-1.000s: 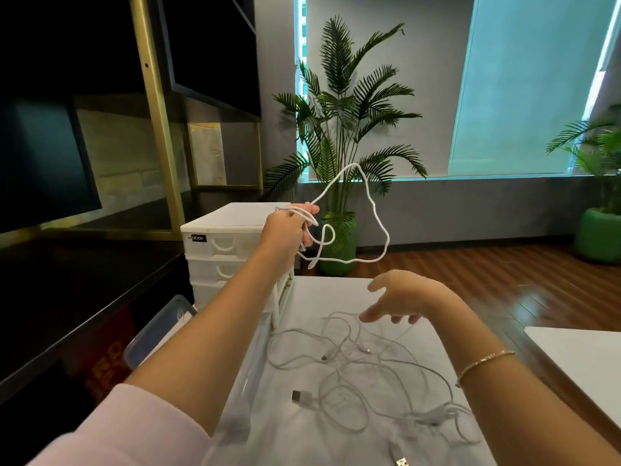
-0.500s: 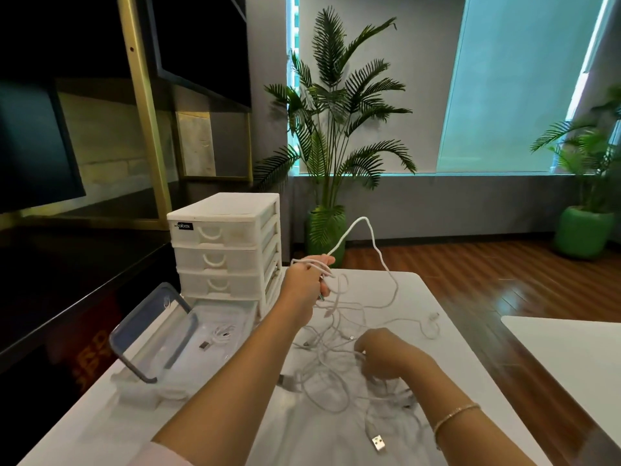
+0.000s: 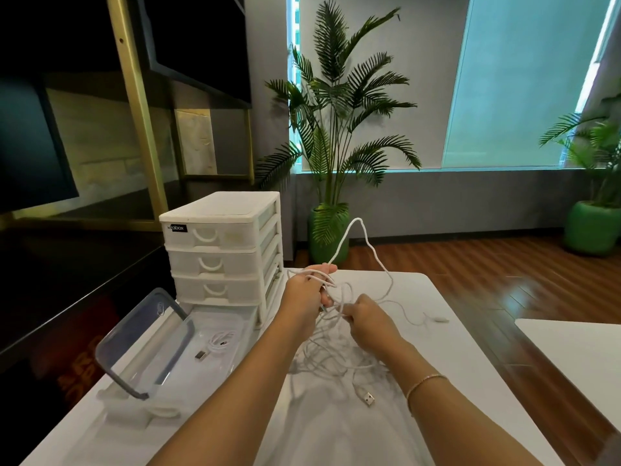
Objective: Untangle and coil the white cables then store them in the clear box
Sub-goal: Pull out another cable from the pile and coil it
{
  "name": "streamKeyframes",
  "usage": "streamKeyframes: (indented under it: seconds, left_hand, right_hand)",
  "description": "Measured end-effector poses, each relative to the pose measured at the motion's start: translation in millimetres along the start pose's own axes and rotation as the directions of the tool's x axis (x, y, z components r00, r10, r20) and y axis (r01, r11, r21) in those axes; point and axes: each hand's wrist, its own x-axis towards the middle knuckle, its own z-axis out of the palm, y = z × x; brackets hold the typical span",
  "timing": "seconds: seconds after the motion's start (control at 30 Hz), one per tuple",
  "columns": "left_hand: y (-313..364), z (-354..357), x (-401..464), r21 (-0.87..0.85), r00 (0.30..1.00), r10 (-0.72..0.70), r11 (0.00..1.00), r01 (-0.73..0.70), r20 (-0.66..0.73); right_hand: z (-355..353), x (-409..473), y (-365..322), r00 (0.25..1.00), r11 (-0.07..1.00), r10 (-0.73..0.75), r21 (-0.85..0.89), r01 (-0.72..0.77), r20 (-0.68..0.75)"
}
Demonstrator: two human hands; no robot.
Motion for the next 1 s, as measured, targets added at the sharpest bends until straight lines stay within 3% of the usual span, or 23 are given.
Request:
streamKeyframes:
  seconds: [0.2, 0.33, 0.4, 0.47, 0.53, 0.67, 0.77, 0.9, 1.0]
  left_hand:
    - [3.0, -4.9, -2.0, -0.165, 0.998, -0.004, 0.986, 0.013, 0.056]
    - [13.7, -2.2, -10.2, -0.408, 0.985, -0.037, 0.907, 0.103, 0.167]
    - [20.7, 1.6, -15.9, -0.48, 0.97, -0.047, 0.863, 0.16, 0.238]
    - [26.5, 6.7, -22.0, -0.474, 0.952, -0.053, 0.858, 0.199, 0.303]
    - [30.0, 12.1, -28.5, -0.392, 0.939, -0.072, 0.896, 0.209, 0.336]
    - [25.9, 16.6, -36.1, -0.018, 0.94, -0.155, 0.986, 0.168, 0.304]
    - [18.8, 15.3, -40.1, 0.273, 0.933, -0.219, 0.952, 0.14, 0.284]
    - [19.1, 11.9, -43.1, 0.345, 0.907, -0.246, 0.931, 0.122, 0.343]
    - [26.4, 0.8, -42.2, 0.438, 0.855, -0.314, 0.892, 0.116, 0.413]
  right_hand:
    - [-21.8, -4.2, -8.2, 0.998, 0.997, 0.063, 0.051, -0.064, 0.011]
    - [-57.3, -22.6, -17.7, 0.987, 0.937, 0.061, 0.35, -0.005, -0.149]
    - [-81.0, -33.1, -24.6, 0.993, 0.741, 0.042, 0.67, 0.04, -0.106]
    - [-103.6, -41.5, -28.4, 0.998, 0.494, -0.038, 0.867, 0.059, -0.046]
    - [-117.5, -44.7, -29.7, 0.999, 0.424, -0.053, 0.905, 0.034, -0.013]
    - [-119.7, -49.3, -29.3, 0.998, 0.565, 0.057, 0.825, -0.031, -0.001]
    - [-113.6, -55.0, -28.7, 0.997, 0.653, 0.026, 0.754, -0.07, 0.07]
    - [-114.4, -60.5, -27.0, 0.989, 0.682, 0.009, 0.722, -0.115, 0.148]
    - [-119.2, -60.9, -22.6, 0.992, 0.682, 0.084, 0.721, -0.125, 0.092]
